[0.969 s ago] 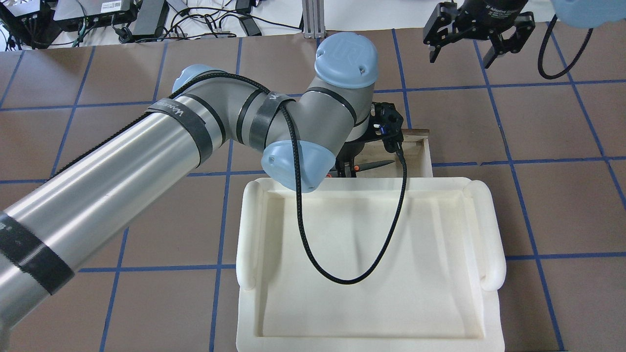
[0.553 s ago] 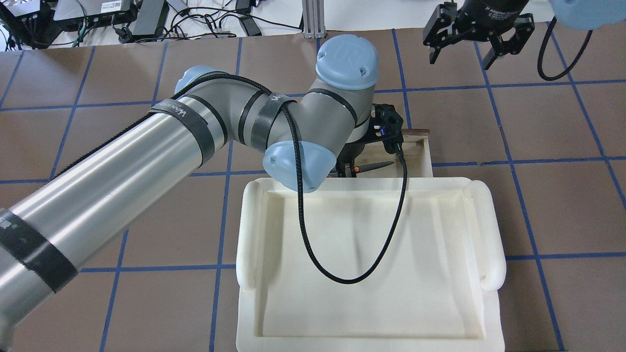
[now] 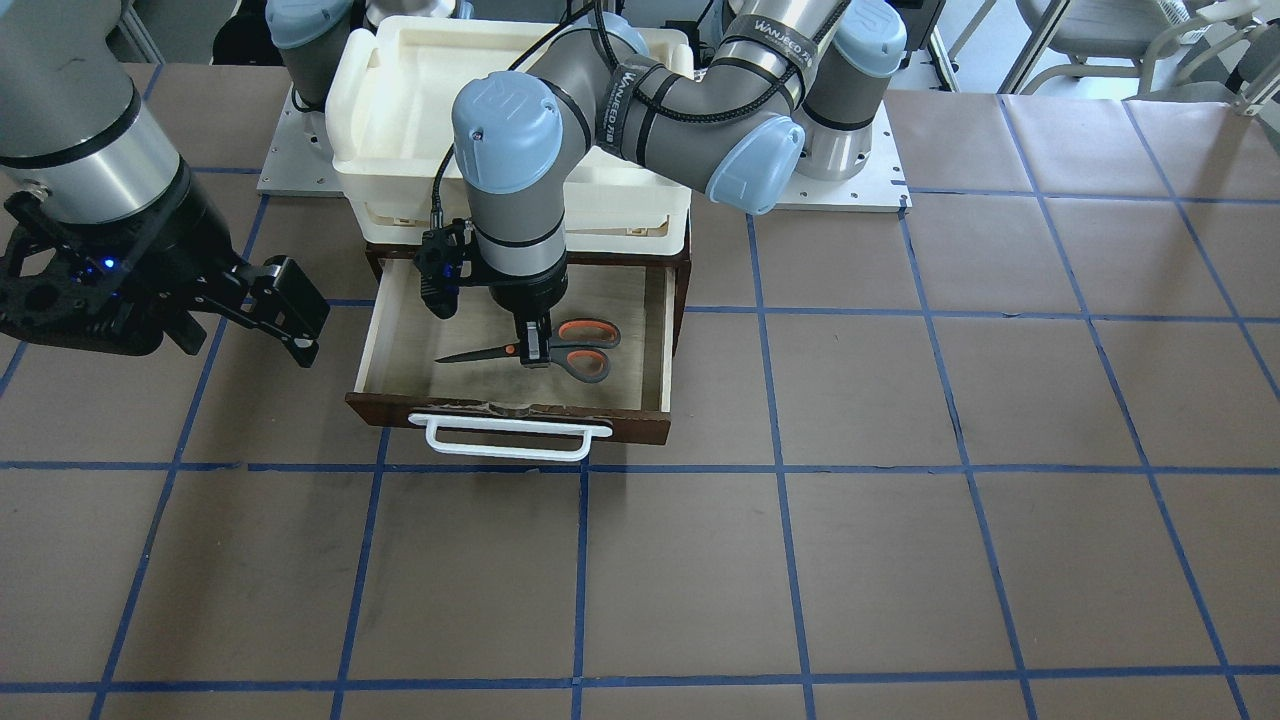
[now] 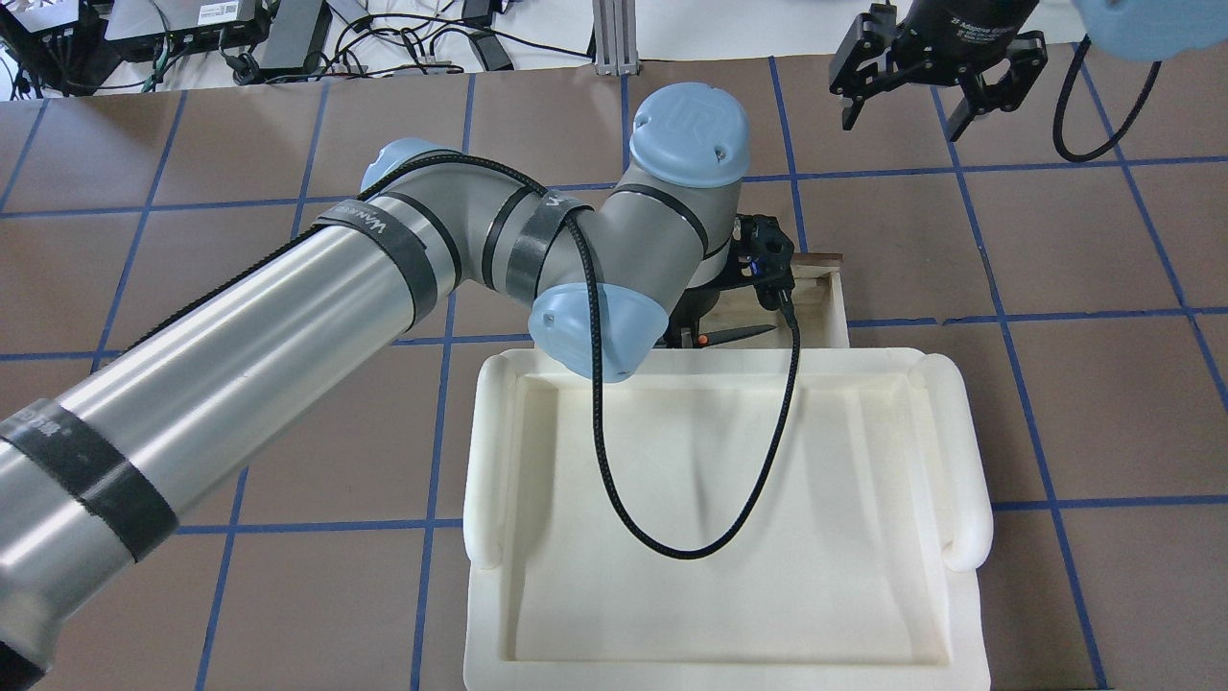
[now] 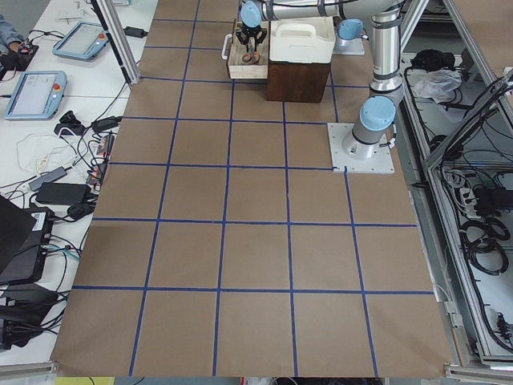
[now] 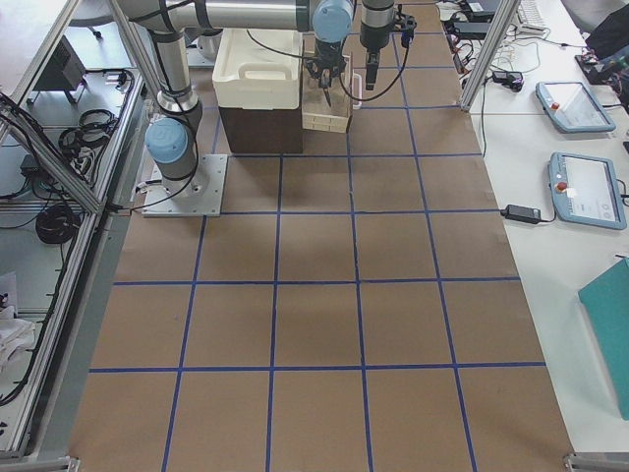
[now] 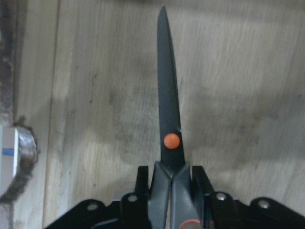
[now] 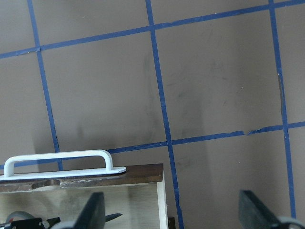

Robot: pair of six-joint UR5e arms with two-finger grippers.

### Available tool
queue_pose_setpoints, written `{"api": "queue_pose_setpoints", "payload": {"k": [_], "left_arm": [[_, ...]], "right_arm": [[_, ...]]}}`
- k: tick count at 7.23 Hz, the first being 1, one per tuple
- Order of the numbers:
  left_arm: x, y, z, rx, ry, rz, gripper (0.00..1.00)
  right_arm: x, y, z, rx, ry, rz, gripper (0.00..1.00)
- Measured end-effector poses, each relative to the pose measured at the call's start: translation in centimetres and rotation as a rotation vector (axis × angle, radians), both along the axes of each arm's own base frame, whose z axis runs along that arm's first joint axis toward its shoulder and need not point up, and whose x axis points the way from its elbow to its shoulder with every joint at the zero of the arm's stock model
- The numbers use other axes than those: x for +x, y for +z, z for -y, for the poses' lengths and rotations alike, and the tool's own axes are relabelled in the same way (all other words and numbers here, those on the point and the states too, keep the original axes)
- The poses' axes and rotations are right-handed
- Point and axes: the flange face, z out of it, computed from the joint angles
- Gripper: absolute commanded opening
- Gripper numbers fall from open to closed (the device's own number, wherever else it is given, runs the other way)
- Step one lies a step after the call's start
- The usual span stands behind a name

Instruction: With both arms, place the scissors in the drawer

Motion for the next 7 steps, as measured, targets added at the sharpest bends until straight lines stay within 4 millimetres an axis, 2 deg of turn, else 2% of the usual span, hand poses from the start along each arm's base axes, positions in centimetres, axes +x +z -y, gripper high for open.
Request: {"api": "queue_pose_setpoints", "payload": {"k": [1,2,3,4,5,7], "left_arm": [[-0.35,-0.29,0.26,-0.018,-0.001,-0.011,0.32],[-0.61,-0.50,0.35,-0.027,-0.004,-0.017,0.57],[-0.80,-0.60,0.32,-0.030,-0.011,-0.020,0.69],[-0.93,-0.69,0.27,-0.030,-0.014,-0.023,0.89],[-1.03,-0.71,0.19,-0.025,-0.015,-0.032,1.00],[-1.21,-0.59,0.04,-0.017,-0.021,-0.050,1.00]], "right_arm": [[0.02,-0.15,-0.10,0.002,0.001,0.002,1.00],[0.08,-0.07,-0.28,0.001,-0.001,0.007,1.00],[0.14,0.07,-0.59,0.002,-0.006,0.012,1.00],[0.15,0.08,-0.87,0.005,-0.007,0.012,1.00],[0.14,0.07,-1.00,0.007,-0.006,0.010,1.00],[0.07,0.00,-1.06,0.010,-0.007,0.003,1.00]]}}
